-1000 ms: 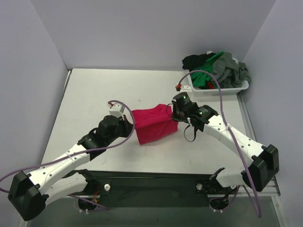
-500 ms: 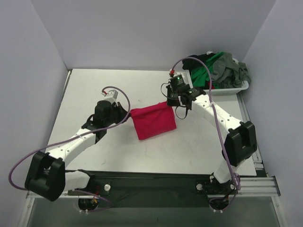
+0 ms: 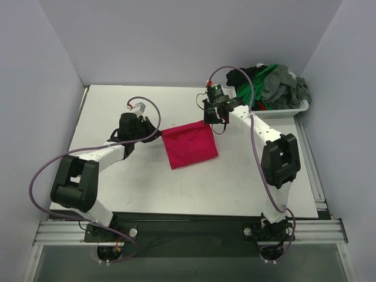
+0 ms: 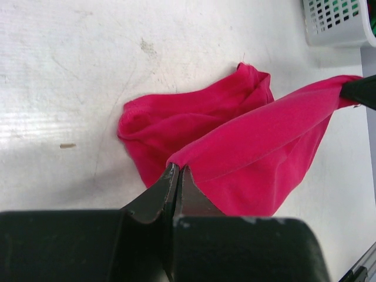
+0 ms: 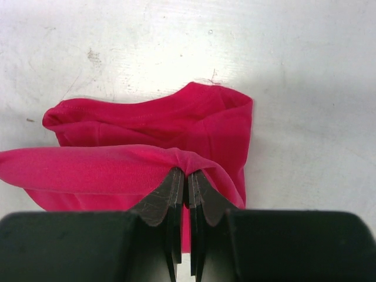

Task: Fold and stack the t-shirts
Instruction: Fold the long partially folded tshirt into a neat square

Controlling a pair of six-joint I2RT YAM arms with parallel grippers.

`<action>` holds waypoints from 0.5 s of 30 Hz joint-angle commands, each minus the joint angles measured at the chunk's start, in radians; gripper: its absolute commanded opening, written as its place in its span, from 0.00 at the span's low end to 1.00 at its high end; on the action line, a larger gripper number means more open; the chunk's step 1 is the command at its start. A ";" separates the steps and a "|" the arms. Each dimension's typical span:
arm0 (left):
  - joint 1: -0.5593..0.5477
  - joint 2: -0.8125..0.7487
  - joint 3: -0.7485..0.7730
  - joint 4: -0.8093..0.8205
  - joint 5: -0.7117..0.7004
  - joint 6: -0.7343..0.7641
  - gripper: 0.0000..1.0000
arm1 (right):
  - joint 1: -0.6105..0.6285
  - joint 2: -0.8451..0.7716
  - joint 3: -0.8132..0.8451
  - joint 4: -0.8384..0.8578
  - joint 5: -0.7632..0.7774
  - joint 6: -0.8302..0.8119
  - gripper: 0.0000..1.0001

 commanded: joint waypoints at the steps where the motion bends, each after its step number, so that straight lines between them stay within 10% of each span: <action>1: 0.026 0.051 0.072 0.085 0.049 0.006 0.00 | -0.019 0.028 0.062 -0.030 -0.002 -0.021 0.00; 10: 0.052 0.197 0.175 0.082 0.055 0.008 0.00 | -0.046 0.128 0.147 -0.046 -0.026 -0.028 0.00; 13: 0.056 0.238 0.222 0.062 0.045 0.011 0.24 | -0.056 0.165 0.193 -0.061 -0.033 -0.035 0.15; 15: 0.058 0.248 0.238 0.037 0.025 0.011 0.58 | -0.056 0.180 0.219 -0.078 -0.030 -0.048 0.53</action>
